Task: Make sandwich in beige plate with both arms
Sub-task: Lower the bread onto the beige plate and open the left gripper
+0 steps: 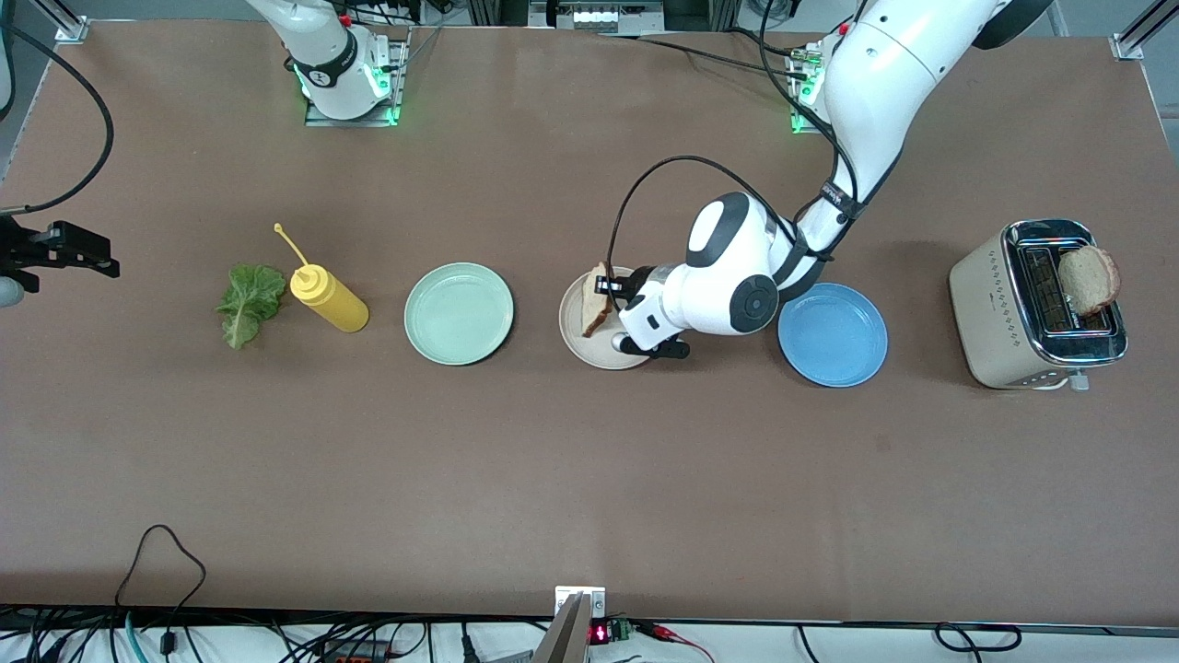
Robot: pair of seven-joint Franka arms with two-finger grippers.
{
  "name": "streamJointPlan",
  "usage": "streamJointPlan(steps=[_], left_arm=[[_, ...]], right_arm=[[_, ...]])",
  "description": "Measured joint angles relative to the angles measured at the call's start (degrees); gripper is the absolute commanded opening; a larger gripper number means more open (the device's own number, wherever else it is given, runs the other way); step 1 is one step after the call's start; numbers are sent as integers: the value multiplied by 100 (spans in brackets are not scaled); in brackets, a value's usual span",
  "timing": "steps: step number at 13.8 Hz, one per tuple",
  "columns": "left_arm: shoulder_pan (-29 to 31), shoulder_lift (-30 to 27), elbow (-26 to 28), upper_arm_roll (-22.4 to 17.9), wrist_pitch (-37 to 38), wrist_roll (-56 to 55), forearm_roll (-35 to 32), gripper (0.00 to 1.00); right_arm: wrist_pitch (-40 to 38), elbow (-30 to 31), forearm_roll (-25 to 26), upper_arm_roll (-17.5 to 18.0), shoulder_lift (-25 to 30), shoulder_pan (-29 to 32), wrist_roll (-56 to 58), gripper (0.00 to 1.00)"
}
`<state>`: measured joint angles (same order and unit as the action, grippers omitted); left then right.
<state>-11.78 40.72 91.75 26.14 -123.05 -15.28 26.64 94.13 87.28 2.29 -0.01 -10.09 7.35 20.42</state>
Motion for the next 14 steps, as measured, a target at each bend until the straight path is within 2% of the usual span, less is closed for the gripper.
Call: streamJointPlan(steps=[4,5,6,8,9,12,14], left_arm=[[157,101,-6,-50,-3,352,0,4],[203,123,-7,-57,-3,399,0,9],[250,146,-7,-60,-3,445,0,26],[328,223,-8,-62,-3,488,0,85],[345,267,-8,-62,-3,510,0,100],[395,321,-91,-63,-61,543,0,100],[504,282,-348,-65,-70,546,0,100]], right_arm=[[0,0,0,0,0,1,0,100],[0,0,0,0,0,1,0,100],[0,0,0,0,0,2,0,100],[0,0,0,-3,-4,10,0,100],[0,0,0,-5,-9,27,0,100],[-1,0,-23,-9,-42,91,0,100],[-1,0,-25,-9,-59,96,0,100]])
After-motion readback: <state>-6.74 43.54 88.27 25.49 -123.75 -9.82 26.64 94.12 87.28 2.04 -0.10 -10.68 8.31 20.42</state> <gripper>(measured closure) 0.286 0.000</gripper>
